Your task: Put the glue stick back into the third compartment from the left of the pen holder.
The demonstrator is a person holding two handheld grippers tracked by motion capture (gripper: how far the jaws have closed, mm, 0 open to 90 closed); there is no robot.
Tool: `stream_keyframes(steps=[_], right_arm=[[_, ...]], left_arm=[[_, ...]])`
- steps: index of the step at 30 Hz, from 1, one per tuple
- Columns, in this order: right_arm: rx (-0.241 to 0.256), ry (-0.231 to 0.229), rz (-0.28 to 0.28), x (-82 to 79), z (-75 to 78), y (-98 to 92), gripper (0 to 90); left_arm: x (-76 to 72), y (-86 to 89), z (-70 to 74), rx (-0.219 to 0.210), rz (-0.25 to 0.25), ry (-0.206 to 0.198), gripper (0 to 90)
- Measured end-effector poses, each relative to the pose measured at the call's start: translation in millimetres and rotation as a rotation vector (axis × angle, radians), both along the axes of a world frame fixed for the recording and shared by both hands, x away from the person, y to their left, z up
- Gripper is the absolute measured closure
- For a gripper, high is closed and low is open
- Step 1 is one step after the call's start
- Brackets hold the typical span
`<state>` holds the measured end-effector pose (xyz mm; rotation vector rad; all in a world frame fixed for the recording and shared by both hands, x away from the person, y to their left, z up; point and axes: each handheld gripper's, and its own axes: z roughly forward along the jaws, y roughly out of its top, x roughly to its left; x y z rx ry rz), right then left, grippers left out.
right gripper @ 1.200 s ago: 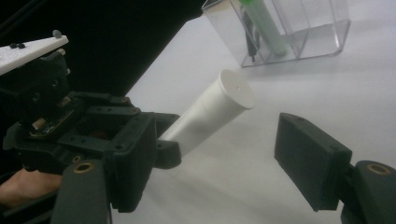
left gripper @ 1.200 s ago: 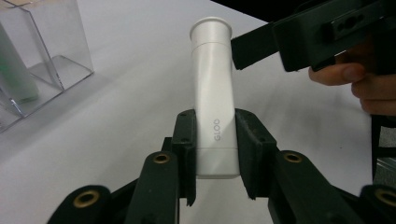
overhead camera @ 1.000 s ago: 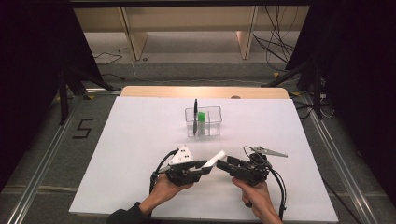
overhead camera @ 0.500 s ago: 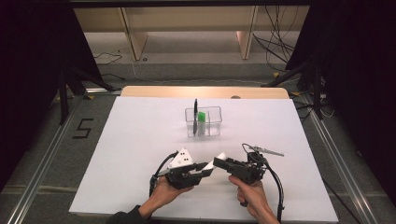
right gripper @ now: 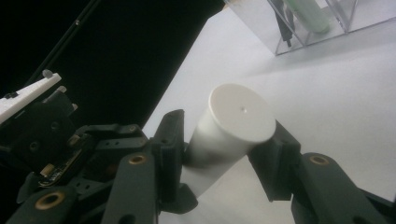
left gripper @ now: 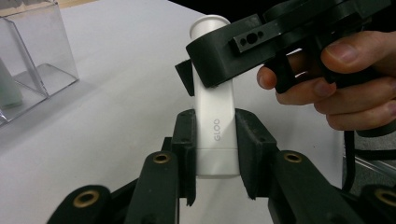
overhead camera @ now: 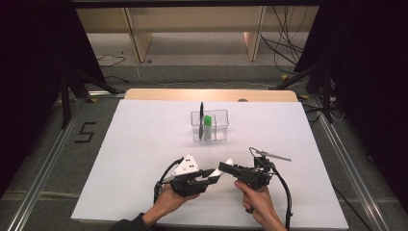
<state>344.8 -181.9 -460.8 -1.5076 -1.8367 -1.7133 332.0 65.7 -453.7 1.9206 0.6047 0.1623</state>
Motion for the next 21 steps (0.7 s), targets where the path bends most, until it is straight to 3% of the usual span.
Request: stream_keyframes(steps=[17,21], right_arm=[[0.037,-0.023,0.032,-2.2,4.8,0.3,67.4],[0.011,-0.041,0.040,-3.3,6.6,2.0,67.5]], left_arm=[[-0.2,0.6,-4.2,-0.010,-0.040,-0.006,69.3],[-0.4,0.4,-1.9,-0.003,-0.062,0.019,52.2]])
